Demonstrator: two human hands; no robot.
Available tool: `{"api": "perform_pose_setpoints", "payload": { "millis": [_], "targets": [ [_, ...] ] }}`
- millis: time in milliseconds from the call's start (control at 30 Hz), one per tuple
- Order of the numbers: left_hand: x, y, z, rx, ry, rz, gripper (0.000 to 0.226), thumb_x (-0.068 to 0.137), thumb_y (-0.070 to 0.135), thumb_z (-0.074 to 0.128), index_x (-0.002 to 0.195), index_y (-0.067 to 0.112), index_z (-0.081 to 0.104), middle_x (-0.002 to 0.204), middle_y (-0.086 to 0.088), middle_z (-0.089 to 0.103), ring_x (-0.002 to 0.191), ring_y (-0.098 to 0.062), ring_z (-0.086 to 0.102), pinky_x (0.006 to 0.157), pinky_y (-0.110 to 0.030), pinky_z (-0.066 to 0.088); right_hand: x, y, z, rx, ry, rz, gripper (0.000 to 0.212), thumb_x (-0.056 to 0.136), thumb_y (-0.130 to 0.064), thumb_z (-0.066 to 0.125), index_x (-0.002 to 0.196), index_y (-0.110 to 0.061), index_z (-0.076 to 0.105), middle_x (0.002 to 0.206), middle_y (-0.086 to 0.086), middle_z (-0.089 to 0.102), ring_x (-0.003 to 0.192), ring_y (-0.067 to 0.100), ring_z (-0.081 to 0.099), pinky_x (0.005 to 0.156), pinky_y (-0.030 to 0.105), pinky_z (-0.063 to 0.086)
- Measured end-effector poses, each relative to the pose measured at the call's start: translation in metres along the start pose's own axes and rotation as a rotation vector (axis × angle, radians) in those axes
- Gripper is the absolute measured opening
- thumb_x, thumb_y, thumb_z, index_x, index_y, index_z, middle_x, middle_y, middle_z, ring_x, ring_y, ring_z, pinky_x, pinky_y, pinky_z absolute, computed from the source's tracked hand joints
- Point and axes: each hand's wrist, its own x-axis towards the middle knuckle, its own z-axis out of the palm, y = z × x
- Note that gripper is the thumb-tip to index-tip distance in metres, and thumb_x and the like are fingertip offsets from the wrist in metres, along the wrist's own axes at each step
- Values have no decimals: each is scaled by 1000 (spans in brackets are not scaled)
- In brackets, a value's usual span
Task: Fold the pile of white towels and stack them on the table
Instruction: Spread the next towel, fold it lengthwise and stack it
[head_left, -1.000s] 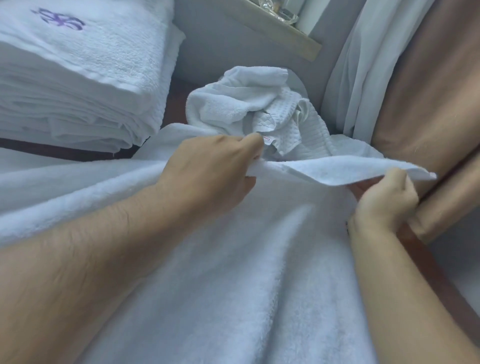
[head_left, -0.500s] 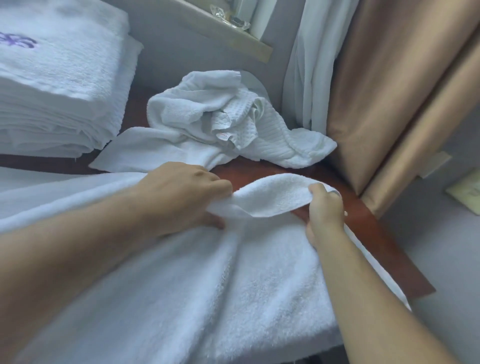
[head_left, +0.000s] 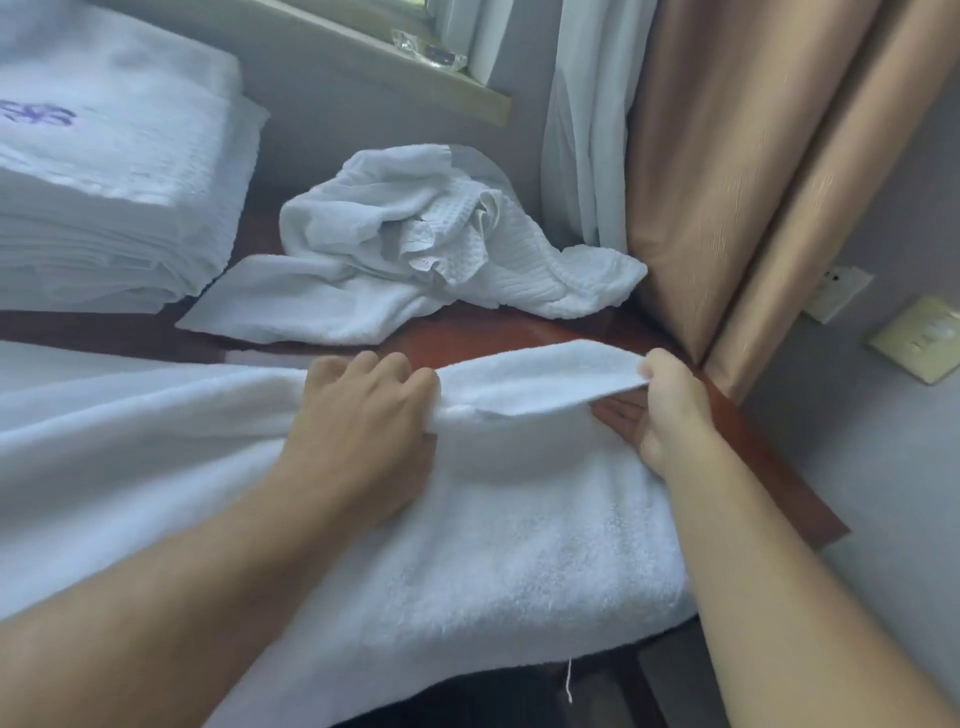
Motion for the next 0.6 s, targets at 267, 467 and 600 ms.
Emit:
{"api": "perform_pose_setpoints", "payload": {
  "millis": [267,467,600],
  "targets": [
    [-4,4,-9,-174,16,330,38,81,47,42,101,32,70,77,6,58,78,-23,60,75,-41,44,-2,25,-9,-47,425,-361,14,86,-14,52,84,-17,66,87,-6,71,87,14,70,68,15,52],
    [-4,6,-9,-130,-26,461,24,80,48,59,97,44,75,68,9,51,74,-17,56,76,-43,43,-1,26,-17,-111,583,-419,75,88,6,38,160,-6,20,161,11,35,146,21,34,80,-13,12],
    [-3,6,-7,-113,-33,484,21,75,52,69,95,47,75,66,10,46,72,-15,52,75,-41,41,-10,22,-17,-350,672,-391,76,86,9,40,158,-9,26,164,14,27,147,31,32,100,6,23]
  ]
}}
